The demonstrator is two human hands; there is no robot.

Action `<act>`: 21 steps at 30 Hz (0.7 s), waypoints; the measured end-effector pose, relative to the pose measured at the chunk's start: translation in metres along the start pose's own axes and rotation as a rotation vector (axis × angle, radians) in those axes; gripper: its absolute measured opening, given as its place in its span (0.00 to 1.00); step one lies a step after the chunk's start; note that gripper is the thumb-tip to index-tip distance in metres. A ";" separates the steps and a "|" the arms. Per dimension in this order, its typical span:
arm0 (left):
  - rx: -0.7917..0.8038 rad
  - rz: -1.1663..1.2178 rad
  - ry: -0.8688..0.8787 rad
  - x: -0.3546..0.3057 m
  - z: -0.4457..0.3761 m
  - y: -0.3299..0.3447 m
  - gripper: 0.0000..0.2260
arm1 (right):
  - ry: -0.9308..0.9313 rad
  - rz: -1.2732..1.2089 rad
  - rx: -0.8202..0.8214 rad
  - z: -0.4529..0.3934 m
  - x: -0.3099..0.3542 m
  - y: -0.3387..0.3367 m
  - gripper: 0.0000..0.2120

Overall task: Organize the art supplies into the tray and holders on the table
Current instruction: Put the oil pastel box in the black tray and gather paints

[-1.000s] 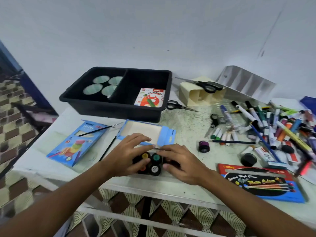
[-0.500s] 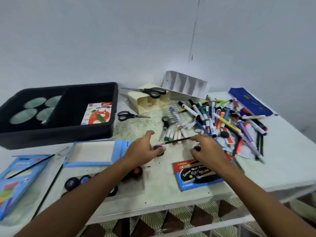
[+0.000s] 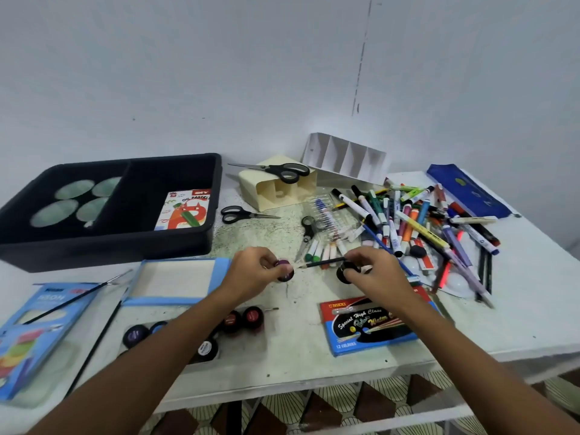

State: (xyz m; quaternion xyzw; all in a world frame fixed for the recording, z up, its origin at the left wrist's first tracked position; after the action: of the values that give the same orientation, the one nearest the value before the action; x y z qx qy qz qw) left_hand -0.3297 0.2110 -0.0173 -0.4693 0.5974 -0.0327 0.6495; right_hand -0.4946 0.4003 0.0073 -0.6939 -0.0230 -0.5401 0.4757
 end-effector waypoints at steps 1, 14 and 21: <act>-0.012 0.125 -0.030 0.002 0.002 -0.006 0.12 | 0.059 -0.178 0.069 -0.001 0.002 0.004 0.07; -0.111 1.089 -0.286 0.015 0.059 -0.066 0.09 | 0.182 -0.682 0.568 0.004 0.064 0.093 0.16; -0.085 0.602 -0.175 0.013 0.083 -0.084 0.17 | 0.151 -0.560 0.706 0.017 0.075 0.117 0.05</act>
State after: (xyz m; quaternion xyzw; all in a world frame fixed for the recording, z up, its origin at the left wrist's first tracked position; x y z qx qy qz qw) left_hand -0.2157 0.2035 0.0154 -0.2989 0.6523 0.2265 0.6587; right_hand -0.3870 0.3120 -0.0090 -0.4151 -0.3576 -0.6562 0.5189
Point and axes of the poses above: each hand's wrist, its own z-axis away from the middle knuckle, its own y-axis out of the palm, x = y × z, the point moved 5 cm from there along -z, towards the middle knuckle, and after that the axes turned 11 degrees about y, right-handed, at the moved point
